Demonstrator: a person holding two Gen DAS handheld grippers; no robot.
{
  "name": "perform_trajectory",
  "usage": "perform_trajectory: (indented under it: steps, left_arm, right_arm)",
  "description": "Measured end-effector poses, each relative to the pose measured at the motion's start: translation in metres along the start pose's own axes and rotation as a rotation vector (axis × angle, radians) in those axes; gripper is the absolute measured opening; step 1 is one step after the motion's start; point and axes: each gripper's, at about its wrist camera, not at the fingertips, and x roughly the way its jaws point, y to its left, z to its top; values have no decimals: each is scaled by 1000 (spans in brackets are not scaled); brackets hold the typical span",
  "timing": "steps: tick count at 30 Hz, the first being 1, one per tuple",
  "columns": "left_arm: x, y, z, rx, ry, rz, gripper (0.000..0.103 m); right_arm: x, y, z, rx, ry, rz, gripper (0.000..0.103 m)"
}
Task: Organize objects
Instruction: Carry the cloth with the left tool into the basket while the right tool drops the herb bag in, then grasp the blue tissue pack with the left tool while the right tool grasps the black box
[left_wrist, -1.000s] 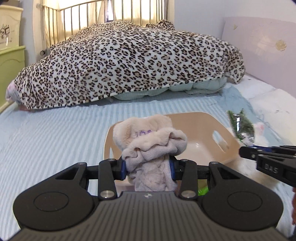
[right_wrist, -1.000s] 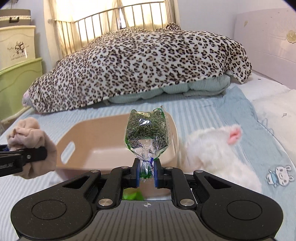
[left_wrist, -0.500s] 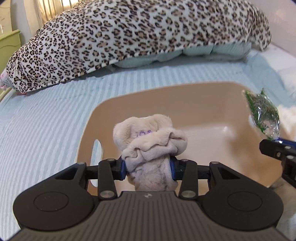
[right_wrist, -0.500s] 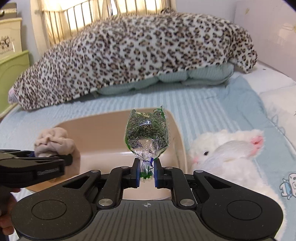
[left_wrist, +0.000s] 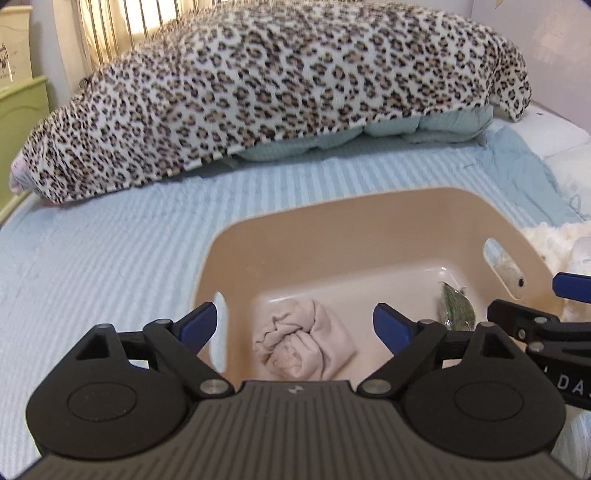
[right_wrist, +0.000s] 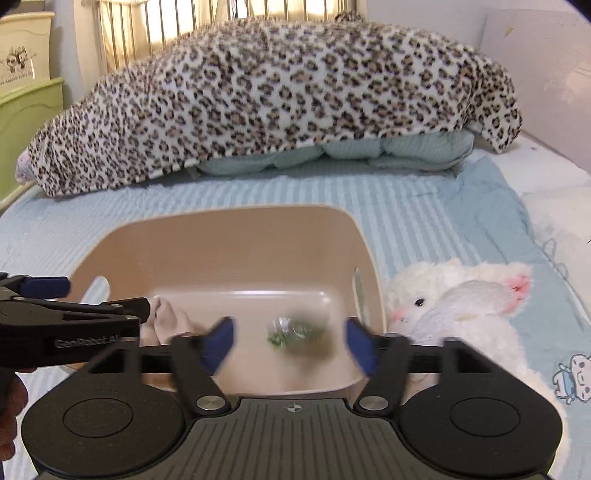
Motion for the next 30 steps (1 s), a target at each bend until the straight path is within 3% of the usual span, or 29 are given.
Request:
perform_trajectory:
  steps: [3, 5, 8, 18, 30]
  left_arm:
    - [-17, 5, -3, 1, -19, 0, 95]
    - [-27, 7, -7, 6, -24, 0, 97]
    - [-39, 10, -17, 23, -27, 10, 97]
    - [-64, 23, -56, -21, 25, -33, 97]
    - [-68, 21, -99, 16, 86, -68, 97]
  right_arm:
    - [-18, 0, -2, -15, -14, 2, 84]
    - [-29, -1, -4, -20, -28, 3, 98]
    - [-44, -2, -8, -22, -38, 9, 102]
    - [-61, 2, -43, -55, 20, 17, 103]
    - [-38, -1, -102, -75, 156, 19, 103]
